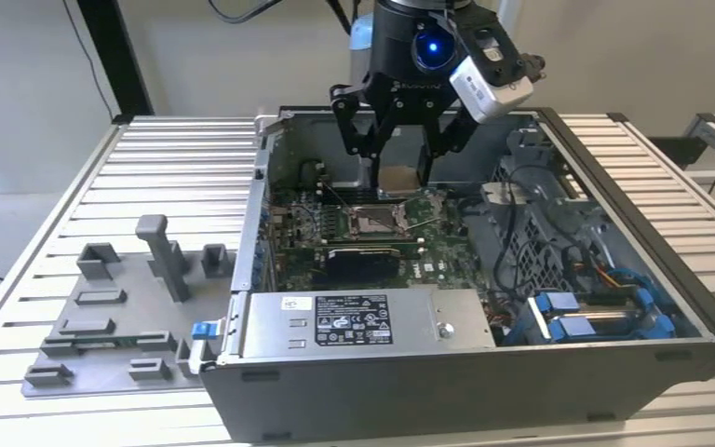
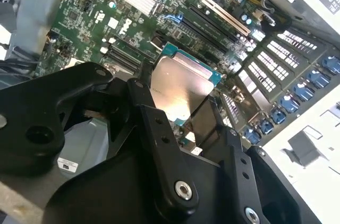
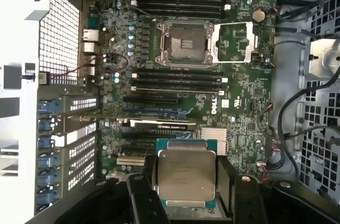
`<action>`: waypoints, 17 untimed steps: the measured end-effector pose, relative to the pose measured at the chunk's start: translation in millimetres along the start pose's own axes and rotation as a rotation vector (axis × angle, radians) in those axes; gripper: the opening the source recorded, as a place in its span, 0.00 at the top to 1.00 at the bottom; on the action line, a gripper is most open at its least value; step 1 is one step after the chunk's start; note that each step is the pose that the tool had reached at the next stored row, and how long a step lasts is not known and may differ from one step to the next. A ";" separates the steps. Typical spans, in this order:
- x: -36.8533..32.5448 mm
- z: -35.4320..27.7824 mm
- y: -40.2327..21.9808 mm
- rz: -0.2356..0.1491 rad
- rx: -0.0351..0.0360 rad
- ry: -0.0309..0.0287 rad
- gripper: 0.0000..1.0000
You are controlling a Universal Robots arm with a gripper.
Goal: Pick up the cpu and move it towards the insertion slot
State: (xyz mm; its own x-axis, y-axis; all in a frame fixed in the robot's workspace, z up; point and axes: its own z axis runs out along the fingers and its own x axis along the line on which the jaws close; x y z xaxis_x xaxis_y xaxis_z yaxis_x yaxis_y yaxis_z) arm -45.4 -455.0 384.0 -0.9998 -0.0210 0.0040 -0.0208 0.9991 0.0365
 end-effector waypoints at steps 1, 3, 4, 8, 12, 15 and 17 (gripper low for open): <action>0.0 0.1 0.5 0.000 0.0002 0.0000 1.00; 0.0 0.5 2.7 0.000 0.0000 0.0000 1.00; -0.1 0.7 4.6 0.000 0.0001 0.0001 1.00; -0.2 1.5 14.5 0.000 0.0001 0.0000 1.00; -0.5 2.3 24.7 0.000 0.0001 0.0000 1.00; -0.6 2.7 31.2 0.000 0.0001 0.0000 1.00; -0.7 2.8 33.1 0.000 0.0002 0.0000 1.00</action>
State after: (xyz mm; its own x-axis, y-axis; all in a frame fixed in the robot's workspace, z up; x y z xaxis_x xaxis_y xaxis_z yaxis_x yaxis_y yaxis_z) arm -45.4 -421.8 382.4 -0.9998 -0.0209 0.0040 -0.0207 0.9991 0.0363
